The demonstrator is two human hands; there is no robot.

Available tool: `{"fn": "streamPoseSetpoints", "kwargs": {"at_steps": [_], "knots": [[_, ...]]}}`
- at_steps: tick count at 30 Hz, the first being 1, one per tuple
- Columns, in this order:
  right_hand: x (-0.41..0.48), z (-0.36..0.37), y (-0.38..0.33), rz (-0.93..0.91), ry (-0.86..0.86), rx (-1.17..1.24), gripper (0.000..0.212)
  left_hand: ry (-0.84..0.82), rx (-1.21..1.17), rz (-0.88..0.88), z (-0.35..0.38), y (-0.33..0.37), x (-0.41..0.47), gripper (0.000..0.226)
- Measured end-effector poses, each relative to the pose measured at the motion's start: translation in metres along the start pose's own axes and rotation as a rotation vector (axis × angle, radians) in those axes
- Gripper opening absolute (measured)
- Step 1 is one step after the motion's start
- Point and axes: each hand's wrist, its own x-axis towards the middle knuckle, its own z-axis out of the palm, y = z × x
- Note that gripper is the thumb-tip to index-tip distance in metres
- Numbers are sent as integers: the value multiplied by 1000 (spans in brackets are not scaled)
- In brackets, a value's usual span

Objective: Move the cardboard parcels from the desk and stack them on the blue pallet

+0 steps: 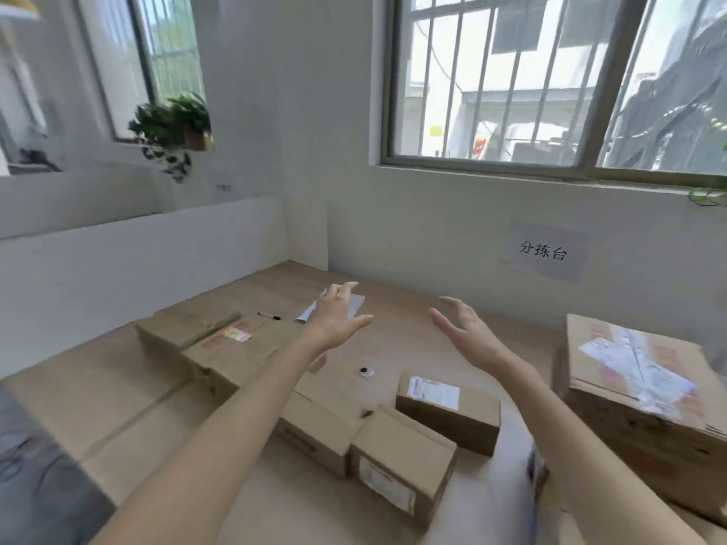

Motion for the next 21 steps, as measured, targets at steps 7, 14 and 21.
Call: {"fn": "streamPoseSetpoints", "kwargs": {"at_steps": [7, 14, 21], "knots": [[62, 146, -129, -96, -105, 96, 68, 123, 61, -139, -129, -169, -9, 69], [112, 254, -231, -210, -107, 21, 70, 229, 224, -326, -225, -292, -21, 64], [171, 340, -295, -250, -12, -95, 75, 252, 321, -457, -272, -394, -15, 70]]}}
